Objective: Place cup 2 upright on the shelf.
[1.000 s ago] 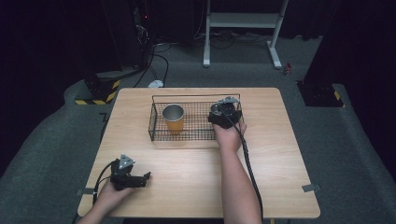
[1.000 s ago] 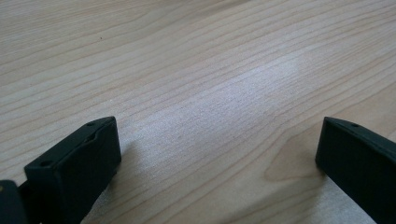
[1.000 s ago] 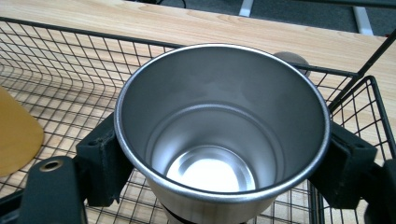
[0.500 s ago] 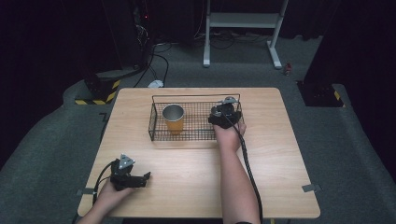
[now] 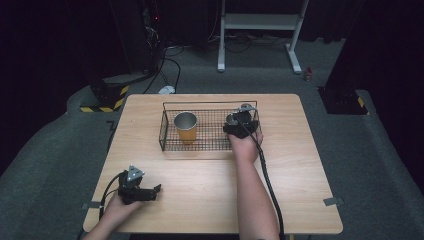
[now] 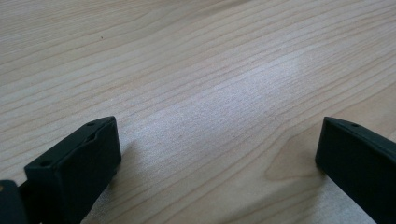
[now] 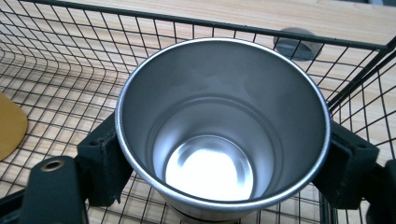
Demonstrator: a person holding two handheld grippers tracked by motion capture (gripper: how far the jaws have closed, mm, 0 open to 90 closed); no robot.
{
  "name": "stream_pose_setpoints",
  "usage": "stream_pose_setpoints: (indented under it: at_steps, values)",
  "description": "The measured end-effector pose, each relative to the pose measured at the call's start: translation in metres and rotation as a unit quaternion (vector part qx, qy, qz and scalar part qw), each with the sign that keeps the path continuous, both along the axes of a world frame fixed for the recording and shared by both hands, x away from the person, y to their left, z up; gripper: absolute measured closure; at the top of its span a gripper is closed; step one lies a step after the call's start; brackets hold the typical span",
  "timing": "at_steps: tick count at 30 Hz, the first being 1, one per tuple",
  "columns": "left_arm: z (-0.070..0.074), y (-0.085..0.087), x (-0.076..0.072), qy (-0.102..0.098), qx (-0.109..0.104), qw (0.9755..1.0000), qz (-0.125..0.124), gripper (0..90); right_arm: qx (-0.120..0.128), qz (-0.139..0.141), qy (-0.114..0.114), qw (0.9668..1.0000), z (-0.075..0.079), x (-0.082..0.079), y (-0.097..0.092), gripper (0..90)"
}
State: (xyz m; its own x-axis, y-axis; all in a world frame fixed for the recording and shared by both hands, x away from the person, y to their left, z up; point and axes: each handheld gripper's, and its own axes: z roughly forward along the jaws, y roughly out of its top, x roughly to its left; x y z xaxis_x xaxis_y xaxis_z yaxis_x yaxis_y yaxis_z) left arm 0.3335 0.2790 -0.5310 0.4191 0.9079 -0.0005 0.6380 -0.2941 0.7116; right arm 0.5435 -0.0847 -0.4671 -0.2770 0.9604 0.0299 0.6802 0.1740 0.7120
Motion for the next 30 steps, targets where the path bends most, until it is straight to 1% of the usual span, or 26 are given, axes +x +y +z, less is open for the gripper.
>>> stream_pose_setpoints:
  at_steps: [3, 5, 8, 13, 16, 17, 21, 25, 26, 28, 30]
  values:
    - [0.0, 0.0, 0.0, 0.0, 0.001, 1.0, -0.001, 0.4, 0.003, 0.003, 0.005, 1.0, 0.001, -0.002, -0.001, 17.5]
    - [0.0, 0.0, 0.0, 0.001, 0.001, 1.0, -0.001, 0.4, -0.008, 0.007, 0.003, 0.9999, 0.001, -0.002, 0.0, 14.8]
    - [0.0, 0.0, 0.0, 0.0, 0.001, 1.0, 0.0, 0.4, -0.014, 0.008, 0.004, 0.9999, 0.001, -0.004, 0.001, 12.3]
    - [0.0, 0.0, 0.0, 0.0, 0.001, 1.0, 0.0, 0.4, -0.008, 0.001, -0.001, 1.0, 0.002, -0.008, -0.001, 10.7]
    - [0.0, 0.0, 0.0, 0.0, 0.001, 1.0, 0.0, 0.3, -0.002, 0.002, -0.013, 0.9999, 0.007, -0.009, -0.002, 10.7]
    - [0.0, 0.0, 0.0, 0.0, 0.002, 1.0, 0.0, 0.3, -0.005, 0.005, -0.018, 0.9998, 0.009, -0.01, -0.003, 10.7]
    - [0.0, 0.0, 0.0, 0.0, 0.001, 1.0, 0.0, 0.3, 0.005, 0.004, -0.031, 0.9995, 0.019, -0.015, -0.005, 10.7]
    - [0.0, 0.0, 0.0, -0.001, 0.003, 1.0, -0.001, 0.3, 0.018, 0.011, -0.044, 0.9988, 0.028, -0.022, -0.008, 10.9]
    - [0.0, 0.0, 0.0, 0.0, 0.0, 1.0, 0.0, 0.3, 0.017, 0.015, -0.048, 0.9986, 0.03, -0.024, -0.009, 11.1]
    - [0.0, 0.0, 0.0, 0.0, 0.001, 1.0, 0.0, 0.3, 0.025, 0.018, -0.053, 0.9981, 0.034, -0.029, -0.011, 12.9]
    - [0.0, 0.0, 0.0, 0.0, 0.003, 1.0, -0.002, 0.3, 0.027, 0.022, -0.062, 0.9974, 0.038, -0.034, -0.013, 13.4]
